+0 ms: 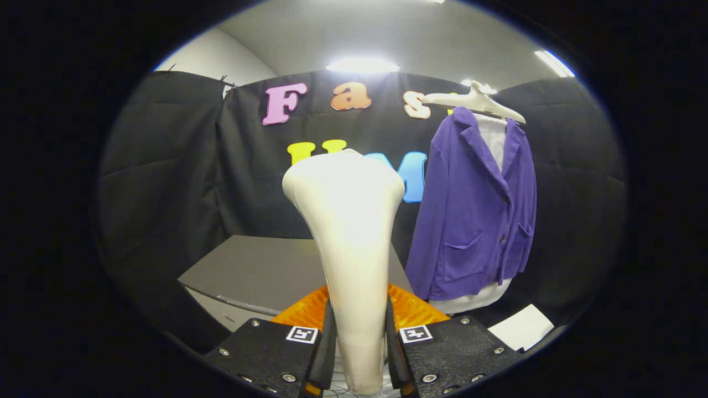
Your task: Iron the clothes twice with a garment steamer, once on the left side and once on the right side.
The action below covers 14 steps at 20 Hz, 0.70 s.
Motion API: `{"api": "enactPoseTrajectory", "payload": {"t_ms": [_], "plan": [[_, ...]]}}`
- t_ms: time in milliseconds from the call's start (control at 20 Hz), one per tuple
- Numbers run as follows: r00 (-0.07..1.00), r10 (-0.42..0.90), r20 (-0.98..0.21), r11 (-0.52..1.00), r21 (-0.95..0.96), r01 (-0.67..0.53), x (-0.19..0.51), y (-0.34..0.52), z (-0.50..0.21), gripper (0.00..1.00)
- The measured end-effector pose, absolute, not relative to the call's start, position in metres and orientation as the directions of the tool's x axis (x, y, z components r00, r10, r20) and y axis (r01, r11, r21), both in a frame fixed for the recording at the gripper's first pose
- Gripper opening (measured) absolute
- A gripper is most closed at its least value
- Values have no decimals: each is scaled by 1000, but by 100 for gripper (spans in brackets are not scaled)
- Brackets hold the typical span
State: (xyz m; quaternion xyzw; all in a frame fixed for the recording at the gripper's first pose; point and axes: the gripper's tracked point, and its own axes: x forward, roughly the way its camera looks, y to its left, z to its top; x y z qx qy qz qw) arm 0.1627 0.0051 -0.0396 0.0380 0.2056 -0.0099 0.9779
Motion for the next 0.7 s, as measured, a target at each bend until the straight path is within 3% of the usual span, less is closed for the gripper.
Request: {"api": "enactPoseTrajectory", "payload": {"t_ms": [700], "plan": [[957, -41, -289, 999, 14, 47, 28, -58, -68, 39]]}}
